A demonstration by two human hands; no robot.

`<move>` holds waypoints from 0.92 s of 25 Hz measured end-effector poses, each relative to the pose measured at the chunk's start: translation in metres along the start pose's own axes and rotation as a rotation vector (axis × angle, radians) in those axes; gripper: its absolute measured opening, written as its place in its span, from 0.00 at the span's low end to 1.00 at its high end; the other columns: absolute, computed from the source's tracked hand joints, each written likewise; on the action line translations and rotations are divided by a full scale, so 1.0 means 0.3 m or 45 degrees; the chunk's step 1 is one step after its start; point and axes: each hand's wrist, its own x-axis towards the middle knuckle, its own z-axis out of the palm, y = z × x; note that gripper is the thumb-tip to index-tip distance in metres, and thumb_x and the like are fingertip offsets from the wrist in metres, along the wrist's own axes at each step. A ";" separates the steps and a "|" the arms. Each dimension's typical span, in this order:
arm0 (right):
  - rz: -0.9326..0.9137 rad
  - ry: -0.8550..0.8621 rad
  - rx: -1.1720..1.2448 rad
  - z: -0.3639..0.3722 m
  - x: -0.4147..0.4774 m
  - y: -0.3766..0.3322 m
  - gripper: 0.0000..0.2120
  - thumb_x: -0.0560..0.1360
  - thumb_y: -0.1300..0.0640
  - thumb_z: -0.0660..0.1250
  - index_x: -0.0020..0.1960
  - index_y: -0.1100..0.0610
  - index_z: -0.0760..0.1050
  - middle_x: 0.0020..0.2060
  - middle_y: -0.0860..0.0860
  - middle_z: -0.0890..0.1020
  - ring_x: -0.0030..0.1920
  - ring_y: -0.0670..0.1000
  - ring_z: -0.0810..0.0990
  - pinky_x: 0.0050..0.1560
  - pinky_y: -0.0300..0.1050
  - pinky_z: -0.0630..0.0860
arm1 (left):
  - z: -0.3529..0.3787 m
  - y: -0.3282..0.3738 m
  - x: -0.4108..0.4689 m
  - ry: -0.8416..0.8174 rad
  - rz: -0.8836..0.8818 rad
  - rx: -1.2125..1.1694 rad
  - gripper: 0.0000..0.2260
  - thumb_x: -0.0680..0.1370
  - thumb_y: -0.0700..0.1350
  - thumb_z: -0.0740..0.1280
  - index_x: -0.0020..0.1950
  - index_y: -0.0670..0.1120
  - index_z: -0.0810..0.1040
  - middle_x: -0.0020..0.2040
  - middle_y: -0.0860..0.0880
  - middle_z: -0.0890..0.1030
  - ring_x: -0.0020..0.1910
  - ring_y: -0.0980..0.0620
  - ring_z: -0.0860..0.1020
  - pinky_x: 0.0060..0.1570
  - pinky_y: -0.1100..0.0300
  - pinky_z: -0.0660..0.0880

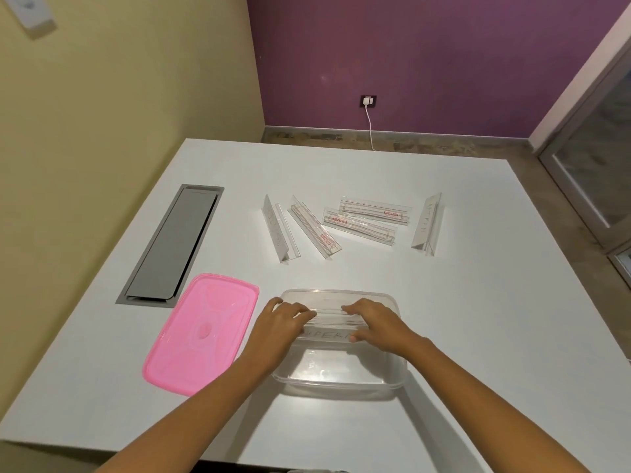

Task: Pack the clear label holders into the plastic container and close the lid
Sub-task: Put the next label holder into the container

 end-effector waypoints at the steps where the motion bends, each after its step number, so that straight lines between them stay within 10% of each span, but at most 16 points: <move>1: 0.010 -0.024 -0.013 0.010 0.011 0.005 0.30 0.73 0.54 0.71 0.72 0.52 0.65 0.67 0.51 0.72 0.68 0.52 0.68 0.67 0.47 0.66 | 0.011 -0.003 0.003 -0.040 0.009 0.006 0.21 0.54 0.41 0.83 0.45 0.51 0.85 0.41 0.54 0.86 0.36 0.54 0.83 0.46 0.56 0.80; 7: 0.026 0.029 -0.008 0.040 0.020 0.036 0.25 0.75 0.55 0.69 0.70 0.53 0.69 0.68 0.52 0.73 0.69 0.54 0.69 0.67 0.49 0.68 | 0.062 -0.022 0.014 -0.077 0.031 0.054 0.19 0.55 0.39 0.82 0.42 0.52 0.85 0.36 0.54 0.85 0.33 0.55 0.82 0.48 0.58 0.80; 13: -0.103 0.196 -0.100 0.037 -0.014 0.013 0.18 0.76 0.49 0.66 0.65 0.50 0.73 0.63 0.46 0.77 0.64 0.49 0.73 0.61 0.45 0.72 | 0.075 -0.025 0.005 0.076 -0.070 -0.124 0.14 0.65 0.38 0.77 0.49 0.46 0.84 0.46 0.48 0.84 0.52 0.43 0.81 0.50 0.52 0.78; 18: -0.250 0.773 -0.049 -0.023 0.025 -0.103 0.06 0.77 0.51 0.64 0.46 0.51 0.79 0.42 0.44 0.83 0.41 0.46 0.79 0.38 0.45 0.78 | 0.086 -0.038 0.007 0.172 -0.746 -0.625 0.16 0.79 0.40 0.61 0.67 0.48 0.73 0.65 0.47 0.75 0.64 0.48 0.70 0.64 0.55 0.66; 23: -0.163 0.765 0.151 -0.096 0.209 -0.208 0.06 0.77 0.55 0.63 0.48 0.54 0.78 0.42 0.48 0.83 0.39 0.49 0.79 0.41 0.43 0.76 | 0.084 -0.062 0.027 0.102 -1.272 -1.298 0.14 0.80 0.45 0.62 0.66 0.49 0.76 0.65 0.48 0.77 0.63 0.49 0.75 0.65 0.55 0.68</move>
